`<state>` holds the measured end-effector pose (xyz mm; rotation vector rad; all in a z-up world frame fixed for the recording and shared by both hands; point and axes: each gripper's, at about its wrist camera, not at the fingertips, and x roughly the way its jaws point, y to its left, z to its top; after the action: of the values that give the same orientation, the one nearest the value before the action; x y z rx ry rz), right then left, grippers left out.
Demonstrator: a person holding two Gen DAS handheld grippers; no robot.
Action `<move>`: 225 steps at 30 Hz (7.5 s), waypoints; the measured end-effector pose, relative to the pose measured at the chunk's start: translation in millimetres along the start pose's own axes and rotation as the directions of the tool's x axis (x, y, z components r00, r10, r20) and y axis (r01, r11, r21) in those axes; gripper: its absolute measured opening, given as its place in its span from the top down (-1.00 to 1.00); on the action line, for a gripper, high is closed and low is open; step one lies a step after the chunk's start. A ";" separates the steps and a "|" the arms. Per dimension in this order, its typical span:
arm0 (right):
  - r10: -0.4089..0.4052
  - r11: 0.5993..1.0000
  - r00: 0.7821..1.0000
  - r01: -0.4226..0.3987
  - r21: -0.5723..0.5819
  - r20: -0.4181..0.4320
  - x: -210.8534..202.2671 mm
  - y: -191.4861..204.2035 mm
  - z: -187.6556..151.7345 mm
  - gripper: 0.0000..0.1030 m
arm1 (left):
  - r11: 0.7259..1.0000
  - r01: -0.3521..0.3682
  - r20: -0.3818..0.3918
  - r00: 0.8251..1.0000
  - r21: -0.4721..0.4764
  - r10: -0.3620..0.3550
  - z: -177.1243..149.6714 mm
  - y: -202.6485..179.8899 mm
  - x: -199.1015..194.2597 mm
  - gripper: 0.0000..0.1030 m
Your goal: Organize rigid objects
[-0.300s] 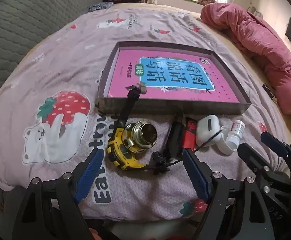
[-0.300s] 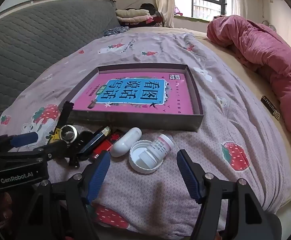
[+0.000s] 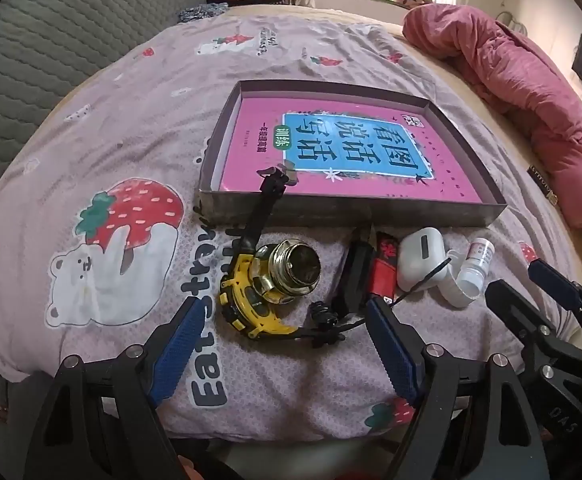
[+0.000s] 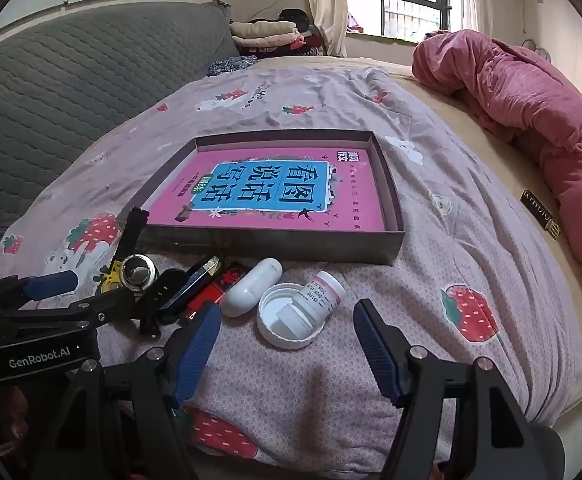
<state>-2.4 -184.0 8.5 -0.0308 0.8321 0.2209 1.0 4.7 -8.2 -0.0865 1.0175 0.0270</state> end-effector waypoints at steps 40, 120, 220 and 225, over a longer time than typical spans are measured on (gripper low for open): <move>0.005 1.000 1.000 -0.006 0.027 0.008 -4.5 -2.2 1.9 -0.33 | 1.000 0.004 0.000 1.000 -0.013 -0.003 -1.4 12.0 -4.0 -0.62; 0.098 0.982 0.989 -0.077 0.175 -0.114 53.9 -34.9 -2.3 -0.18 | 0.979 0.134 -0.103 0.983 -0.153 -0.150 19.7 27.9 71.5 0.66; -0.032 0.999 0.999 0.030 0.043 0.044 60.5 -47.2 70.5 0.45 | 0.991 -0.052 0.070 0.996 -0.122 0.061 113.2 30.9 93.1 0.66; -0.040 0.998 0.999 0.040 0.046 0.019 73.2 -48.0 73.1 0.45 | 0.991 -0.063 0.049 0.996 -0.120 0.069 108.5 34.3 100.9 0.66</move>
<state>108.6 -209.3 1.1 -0.0026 0.8152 0.1643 143.9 46.3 -39.4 -0.1599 0.9654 0.1496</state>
